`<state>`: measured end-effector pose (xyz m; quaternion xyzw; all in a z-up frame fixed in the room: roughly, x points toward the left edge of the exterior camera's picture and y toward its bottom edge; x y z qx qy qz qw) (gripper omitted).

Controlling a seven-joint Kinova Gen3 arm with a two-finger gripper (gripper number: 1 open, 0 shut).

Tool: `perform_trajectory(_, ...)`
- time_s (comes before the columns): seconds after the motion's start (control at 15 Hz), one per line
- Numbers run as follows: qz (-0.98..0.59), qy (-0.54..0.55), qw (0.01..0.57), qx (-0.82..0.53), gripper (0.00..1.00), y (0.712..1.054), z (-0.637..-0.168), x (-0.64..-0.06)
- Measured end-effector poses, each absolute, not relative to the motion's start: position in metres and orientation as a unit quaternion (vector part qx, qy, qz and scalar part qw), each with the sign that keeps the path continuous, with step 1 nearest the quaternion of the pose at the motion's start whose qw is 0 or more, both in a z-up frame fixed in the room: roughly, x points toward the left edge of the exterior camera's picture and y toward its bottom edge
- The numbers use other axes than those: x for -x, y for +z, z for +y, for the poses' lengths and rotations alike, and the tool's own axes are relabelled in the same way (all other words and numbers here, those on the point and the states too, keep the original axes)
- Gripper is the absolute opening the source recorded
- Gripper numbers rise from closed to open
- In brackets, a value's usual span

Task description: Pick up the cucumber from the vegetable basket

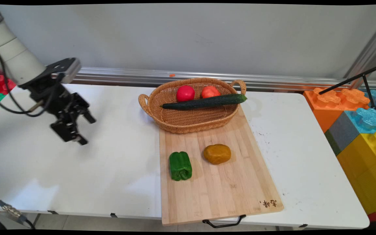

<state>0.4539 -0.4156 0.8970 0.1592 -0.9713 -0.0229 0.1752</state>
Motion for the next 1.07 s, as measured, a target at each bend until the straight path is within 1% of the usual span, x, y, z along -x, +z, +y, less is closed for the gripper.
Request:
perform_trajectory(0.2, -0.970, 0.008, 0.188, -0.153, 1.00, 0.906, -0.424, -0.416)
perform_trajectory(0.67, -0.959, 0.094, 0.230, -0.137, 1.00, 0.923, -0.470, -0.318)
perform_trajectory(1.07, -0.952, 0.138, 0.240, -0.134, 1.00, 0.908, -0.508, -0.274)
